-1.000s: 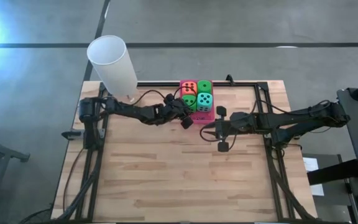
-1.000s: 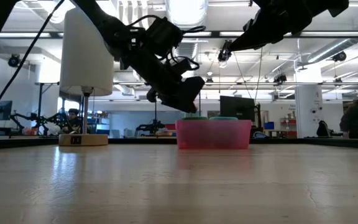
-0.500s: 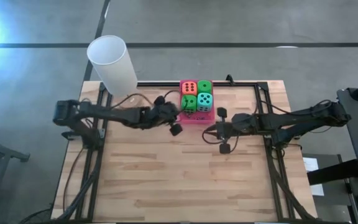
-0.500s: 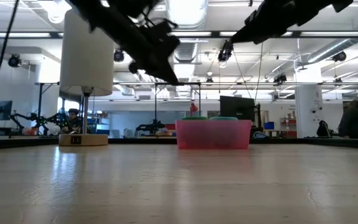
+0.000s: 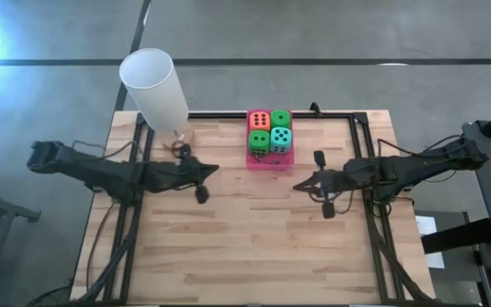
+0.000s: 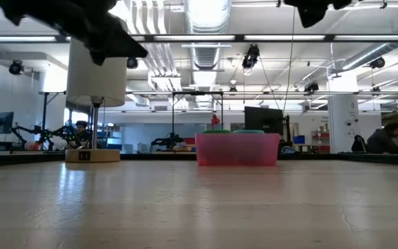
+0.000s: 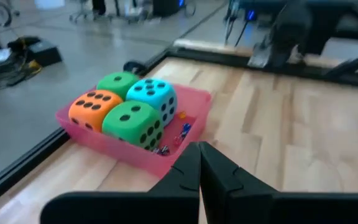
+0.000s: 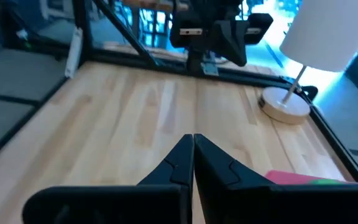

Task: Pick & Place Dice
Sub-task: Return to Home Position

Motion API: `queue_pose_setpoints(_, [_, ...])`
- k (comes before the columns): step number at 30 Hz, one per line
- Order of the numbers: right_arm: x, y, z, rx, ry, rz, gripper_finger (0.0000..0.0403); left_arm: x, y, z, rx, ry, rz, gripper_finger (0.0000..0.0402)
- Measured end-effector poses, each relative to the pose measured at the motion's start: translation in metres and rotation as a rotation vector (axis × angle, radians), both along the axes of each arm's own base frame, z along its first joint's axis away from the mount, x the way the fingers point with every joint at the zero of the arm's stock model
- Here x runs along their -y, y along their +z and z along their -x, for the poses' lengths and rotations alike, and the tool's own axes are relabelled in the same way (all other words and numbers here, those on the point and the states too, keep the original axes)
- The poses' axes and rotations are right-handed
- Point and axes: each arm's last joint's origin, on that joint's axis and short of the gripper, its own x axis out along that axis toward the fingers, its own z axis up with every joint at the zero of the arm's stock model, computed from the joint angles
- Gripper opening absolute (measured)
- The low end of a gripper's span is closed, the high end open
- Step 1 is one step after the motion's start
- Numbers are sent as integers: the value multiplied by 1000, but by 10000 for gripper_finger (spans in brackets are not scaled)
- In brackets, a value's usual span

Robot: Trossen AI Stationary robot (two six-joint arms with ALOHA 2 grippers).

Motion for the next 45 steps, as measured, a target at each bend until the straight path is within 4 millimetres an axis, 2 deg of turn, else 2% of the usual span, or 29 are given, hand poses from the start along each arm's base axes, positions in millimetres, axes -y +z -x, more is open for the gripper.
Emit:
queue_pose_setpoints(8, [-1,3,30,124,43,-37,8,3,-11,50,227,-57,13,1])
queue_pose_setpoints(17, [2,3,60,295,73,-72,8,-3,-24,83,335,-63,3,0])
queue_pose_setpoints(31, [13,-7,97,450,76,-113,8,-6,-31,103,411,-70,-45,0])
queue_pose_setpoints(45, [23,-21,132,624,80,-158,8,-9,-28,115,464,-71,-86,0])
